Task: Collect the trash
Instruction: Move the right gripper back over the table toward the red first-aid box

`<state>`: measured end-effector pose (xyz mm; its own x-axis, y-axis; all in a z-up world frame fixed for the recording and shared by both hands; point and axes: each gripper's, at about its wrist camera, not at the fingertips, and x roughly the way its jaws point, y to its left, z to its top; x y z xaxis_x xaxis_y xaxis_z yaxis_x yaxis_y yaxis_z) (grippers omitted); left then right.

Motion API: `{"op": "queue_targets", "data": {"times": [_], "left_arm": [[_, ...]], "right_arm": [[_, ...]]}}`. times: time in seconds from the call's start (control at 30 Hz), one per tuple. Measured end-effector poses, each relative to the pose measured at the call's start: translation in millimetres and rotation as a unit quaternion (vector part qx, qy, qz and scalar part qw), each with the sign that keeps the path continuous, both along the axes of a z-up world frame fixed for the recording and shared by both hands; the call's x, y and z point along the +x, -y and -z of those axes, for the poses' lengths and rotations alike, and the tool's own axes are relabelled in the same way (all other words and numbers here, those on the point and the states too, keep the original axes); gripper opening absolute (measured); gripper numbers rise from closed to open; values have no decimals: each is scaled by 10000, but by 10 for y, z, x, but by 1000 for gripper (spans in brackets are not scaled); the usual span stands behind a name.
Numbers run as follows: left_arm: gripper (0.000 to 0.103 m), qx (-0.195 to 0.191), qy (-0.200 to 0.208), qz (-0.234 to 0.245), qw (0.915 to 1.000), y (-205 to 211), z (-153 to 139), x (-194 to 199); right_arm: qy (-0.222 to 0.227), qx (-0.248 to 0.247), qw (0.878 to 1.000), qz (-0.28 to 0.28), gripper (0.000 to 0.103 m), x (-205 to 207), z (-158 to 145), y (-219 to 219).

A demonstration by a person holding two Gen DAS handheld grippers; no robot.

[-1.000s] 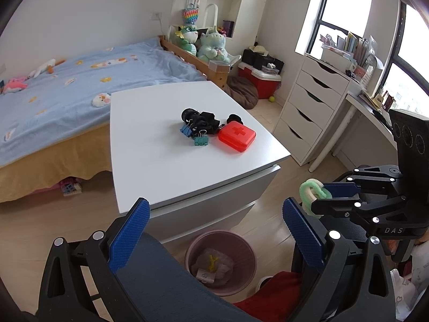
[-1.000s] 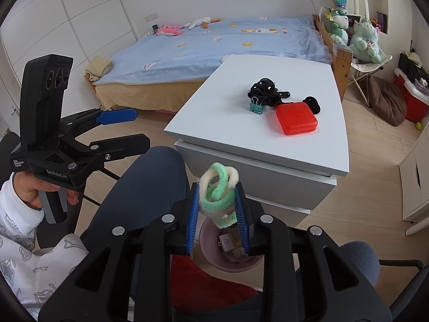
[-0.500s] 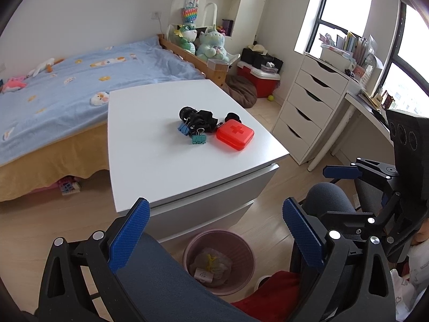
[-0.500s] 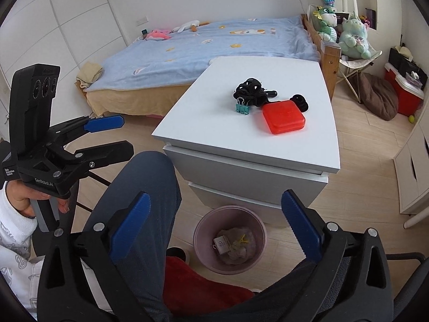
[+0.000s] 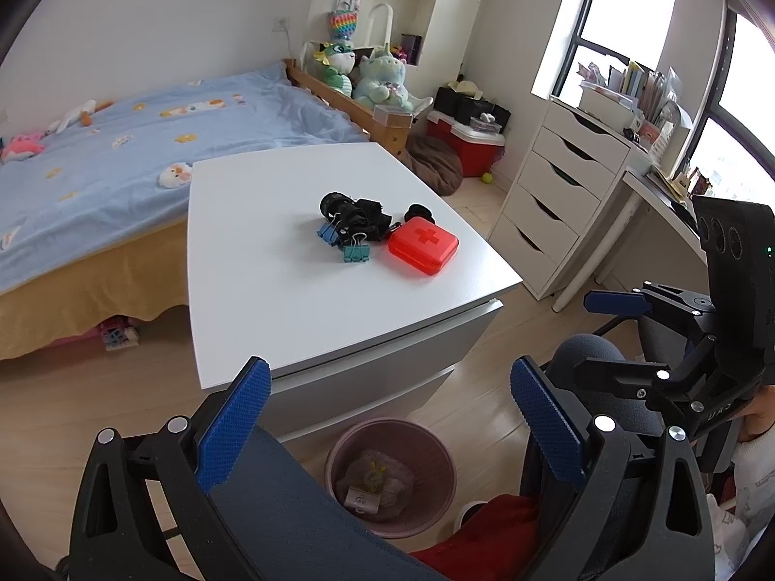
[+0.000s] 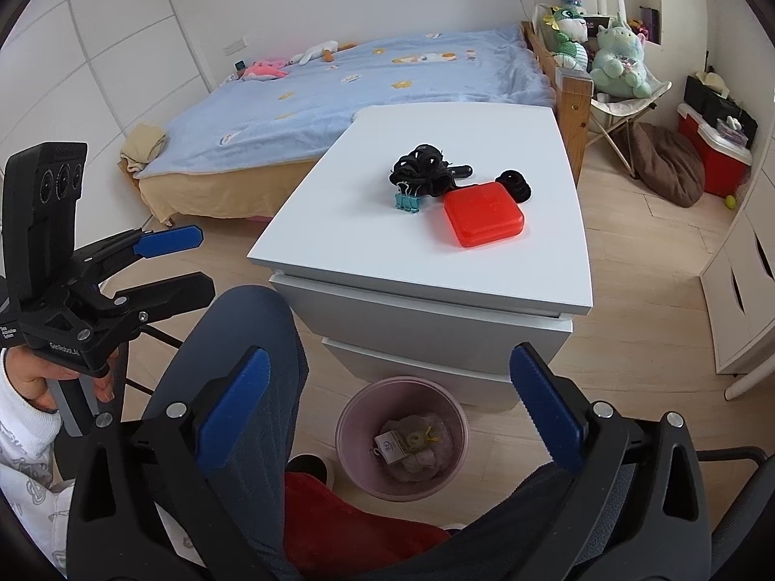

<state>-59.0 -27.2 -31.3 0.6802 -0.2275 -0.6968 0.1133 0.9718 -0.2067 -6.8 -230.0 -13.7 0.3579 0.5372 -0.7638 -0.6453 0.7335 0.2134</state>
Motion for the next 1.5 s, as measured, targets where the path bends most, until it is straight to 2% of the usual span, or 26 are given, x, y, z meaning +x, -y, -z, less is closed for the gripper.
{"op": "queue_targets", "data": {"times": [0.37,0.67,1.1,1.5], "left_arm": [[95,20,78,-3,10000,-15,-31,116],[95,-5,103,-46,9999,-45,-45,145],[95,-24,99,-93,9999,-69,-53,135],[95,-46,84,-155,9998,-104,-46,123]], "right_arm": [[270,-264,9993,36,98,463,-107,-112],[238,-669,9973,-199,98,941,-61,-344],[-76,-1264,9905,-530,98,1507,195,-718],[-527,-1845,9780,-813,98,1787,573,-966]]}}
